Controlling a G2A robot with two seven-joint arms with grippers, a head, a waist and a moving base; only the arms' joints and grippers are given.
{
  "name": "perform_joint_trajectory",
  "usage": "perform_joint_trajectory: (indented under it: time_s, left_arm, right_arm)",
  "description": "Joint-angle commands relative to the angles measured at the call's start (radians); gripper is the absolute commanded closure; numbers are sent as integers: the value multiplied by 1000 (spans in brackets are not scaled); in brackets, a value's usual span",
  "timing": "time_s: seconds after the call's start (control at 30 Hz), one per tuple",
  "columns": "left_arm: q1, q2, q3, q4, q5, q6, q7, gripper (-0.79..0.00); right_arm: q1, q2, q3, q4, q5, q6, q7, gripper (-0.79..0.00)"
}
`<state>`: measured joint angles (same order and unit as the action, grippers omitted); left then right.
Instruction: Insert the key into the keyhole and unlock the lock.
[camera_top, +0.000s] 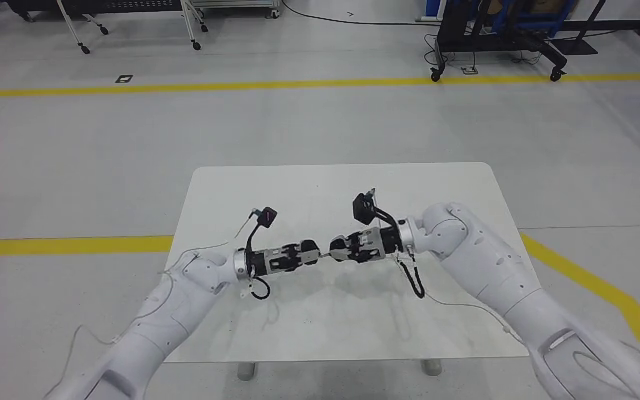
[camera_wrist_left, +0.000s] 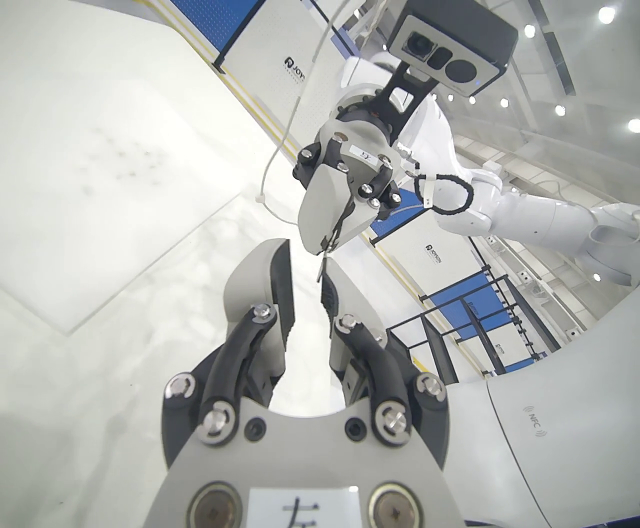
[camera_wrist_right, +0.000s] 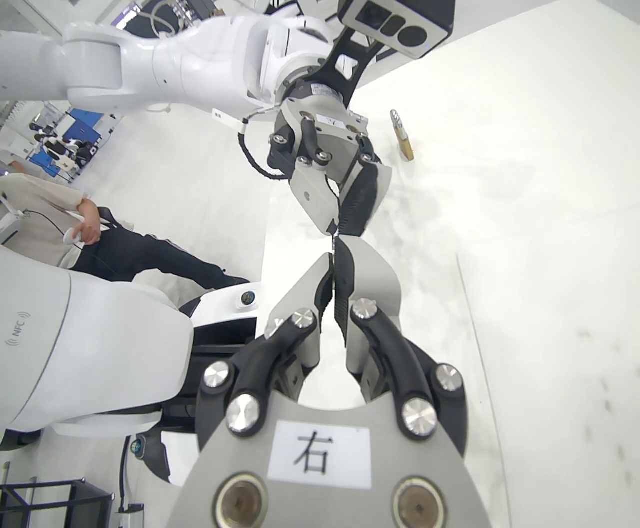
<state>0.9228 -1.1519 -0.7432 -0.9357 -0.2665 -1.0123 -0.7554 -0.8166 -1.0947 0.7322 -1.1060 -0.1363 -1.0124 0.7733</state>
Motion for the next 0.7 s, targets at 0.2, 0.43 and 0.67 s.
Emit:
perform_joint_trajectory:
  time_s: [0.2,0.43,0.67]
  left_arm:
    - [62,45,-146,-144,56,0,57,-785]
    - [140,116,-325,-281,274,66,5,-785]
    - [287,202,-591,-443,432,229,-88,-785]
  right_arm:
    - [-42,37,90,-12,17,0,-85,0]
    - [-42,37,90,-12,17,0,-85,0]
    - [-42,37,90,-12,17,0,-85,0]
